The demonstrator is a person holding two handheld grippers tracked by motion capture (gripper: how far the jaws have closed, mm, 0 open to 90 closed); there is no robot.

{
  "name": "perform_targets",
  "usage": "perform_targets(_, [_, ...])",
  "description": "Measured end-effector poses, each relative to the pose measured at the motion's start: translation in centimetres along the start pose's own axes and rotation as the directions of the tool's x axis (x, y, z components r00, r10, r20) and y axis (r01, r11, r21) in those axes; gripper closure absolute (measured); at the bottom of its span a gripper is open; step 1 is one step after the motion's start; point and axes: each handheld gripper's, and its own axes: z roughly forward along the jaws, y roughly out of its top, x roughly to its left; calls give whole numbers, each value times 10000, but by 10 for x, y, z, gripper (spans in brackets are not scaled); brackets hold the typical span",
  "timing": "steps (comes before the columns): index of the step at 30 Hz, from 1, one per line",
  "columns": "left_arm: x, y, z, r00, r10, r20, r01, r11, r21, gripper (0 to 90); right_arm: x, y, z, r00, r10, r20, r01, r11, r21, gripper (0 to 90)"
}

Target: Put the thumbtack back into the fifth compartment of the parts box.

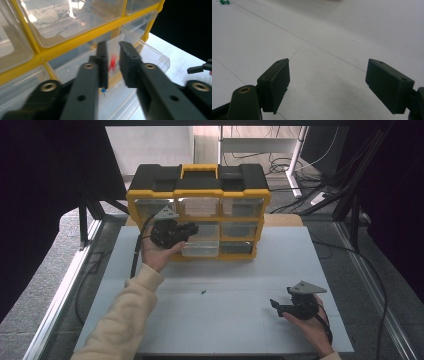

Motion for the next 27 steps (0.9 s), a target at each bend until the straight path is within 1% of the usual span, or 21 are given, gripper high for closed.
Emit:
perform_targets(1, [1, 0, -1, 10000, 0, 13, 0, 10000, -74, 635, 0, 0, 0, 10000, -5, 0, 5, 10000, 1, 195])
perform_targets(2, [1, 0, -2, 10000, -51, 80, 52, 9999, -117, 554, 0, 0, 0, 10000, -12, 1, 12, 10000, 6, 195])
perform_targets(4, [3, -2, -6, 9998, -185, 120, 187, 9997, -153, 421, 0, 0, 0, 10000, -17, 0, 17, 10000, 11, 195])
perform_targets(6, [3, -4, -10, 9998, -213, -5, 213, 9995, -238, 347, 0, 0, 0, 10000, -12, 1, 12, 10000, 18, 195])
perform_targets(8, [3, -6, -15, 9998, -170, -51, 169, 9997, -184, 293, 0, 0, 0, 10000, -22, 12, 22, 10000, 8, 195])
perform_targets(10, [4, -9, -19, 9998, -201, -50, 200, 9996, -197, 272, 0, 0, 0, 10000, -10, -20, 10, 10000, -11, 195])
perform_targets(12, [6, -13, -25, 9994, -322, 87, 323, 9994, -117, 251, 0, 0, -1, 10000, 11, -12, -11, 10000, -29, 195])
perform_targets(13, [6, -16, -28, 9995, -297, 83, 298, 9995, -121, 247, 0, 0, -1, 10000, -1, -16, 1, 10000, -43, 195])
perform_targets(15, [5, -21, -35, 9999, -99, -42, 99, 9999, -25, 242, 0, 0, -1, 10000, -7, -8, 7, 10000, -21, 195])
perform_targets(19, [5, -32, -46, 9999, -105, -78, 106, 9999, 98, 233, 1, 0, 0, 10000, -58, 64, 58, 10000, 34, 195])
perform_targets(24, [6, -44, -54, 9998, -200, -69, 202, 9994, 272, 229, 0, 0, 0, 10000, -19, 54, 19, 10000, 30, 196])
perform_targets(27, [5, -50, -57, 9996, -263, -42, 264, 9986, 462, 236, 0, 0, 0, 10000, -33, 76, 32, 10000, 30, 196])
